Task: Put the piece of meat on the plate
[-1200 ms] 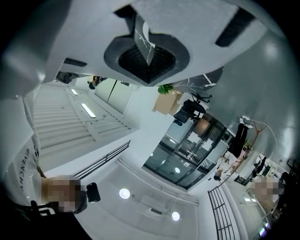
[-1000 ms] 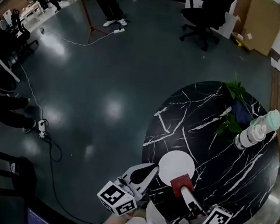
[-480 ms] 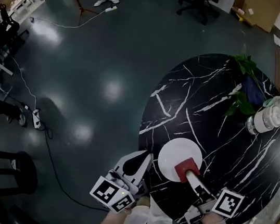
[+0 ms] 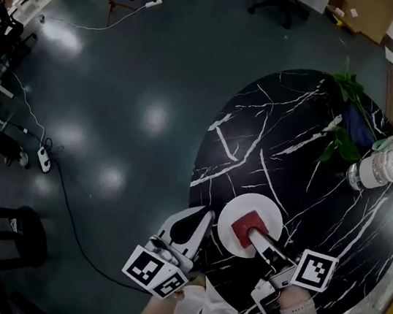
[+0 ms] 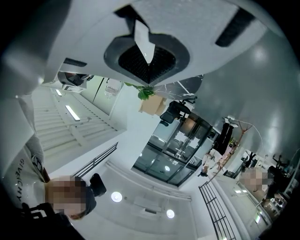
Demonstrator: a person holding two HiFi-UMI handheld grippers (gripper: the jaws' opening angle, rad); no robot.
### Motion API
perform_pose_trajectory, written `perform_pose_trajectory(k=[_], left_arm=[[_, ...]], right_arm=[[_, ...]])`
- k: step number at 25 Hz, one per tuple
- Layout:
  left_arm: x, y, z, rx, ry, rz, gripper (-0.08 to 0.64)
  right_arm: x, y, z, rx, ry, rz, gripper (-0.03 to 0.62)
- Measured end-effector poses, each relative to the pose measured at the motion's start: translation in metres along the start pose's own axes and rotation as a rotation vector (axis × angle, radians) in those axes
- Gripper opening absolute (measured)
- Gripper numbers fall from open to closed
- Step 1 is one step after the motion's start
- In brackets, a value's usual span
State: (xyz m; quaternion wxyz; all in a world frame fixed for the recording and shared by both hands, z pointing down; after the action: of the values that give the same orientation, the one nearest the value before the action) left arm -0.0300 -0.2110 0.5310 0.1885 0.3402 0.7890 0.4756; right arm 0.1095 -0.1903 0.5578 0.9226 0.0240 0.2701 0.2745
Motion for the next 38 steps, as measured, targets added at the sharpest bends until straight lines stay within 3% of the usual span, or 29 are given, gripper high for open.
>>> perform_pose_trajectory(k=[3, 7, 12, 15, 20, 25, 38], left_arm=[[0.001, -0.001, -0.003, 0.008, -0.004, 0.008, 0.006], [0.001, -0.002, -0.007, 0.009, -0.009, 0.015, 0.006], [0.003, -0.003, -0.008, 0.019, -0.010, 0.019, 0.006], [0.003, -0.004, -0.006, 0.019, -0.003, 0.024, 0.006], [0.004, -0.006, -0.001, 0.019, 0.009, 0.027, 0.006], [0.004, -0.008, 0.001, 0.015, 0.012, 0.033, 0.006], [-0.002, -0.029, 0.021, -0.003, 0.055, 0.041, 0.006]], right_arm=[[-0.008, -0.001, -0.004, 0.029, -0.018, -0.024, 0.089], [-0.014, 0.000, 0.004, 0.150, 0.090, -0.073, 0.088], [-0.013, -0.004, -0.009, 0.339, 0.141, -0.077, 0.093], [-0.008, -0.006, -0.014, 0.440, 0.176, -0.068, 0.210], [0.008, -0.006, -0.016, 0.585, 0.244, -0.038, 0.250], [0.021, -0.012, -0.026, 0.647, 0.240, 0.034, 0.253], [0.046, -0.004, -0.057, 0.664, 0.179, 0.111, 0.252]])
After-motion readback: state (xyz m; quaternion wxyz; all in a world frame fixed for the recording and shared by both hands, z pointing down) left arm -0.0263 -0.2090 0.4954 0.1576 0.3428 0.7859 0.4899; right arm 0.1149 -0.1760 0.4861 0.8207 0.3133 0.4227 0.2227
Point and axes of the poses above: the fingertips, and each gripper's own axes: x backward along the fingers, z to its right, y out of its underside, the point moved 3 cm from there along x, backward along the fingers, and after that the axes turned 10 degrees about y, right-handed, at the moved point
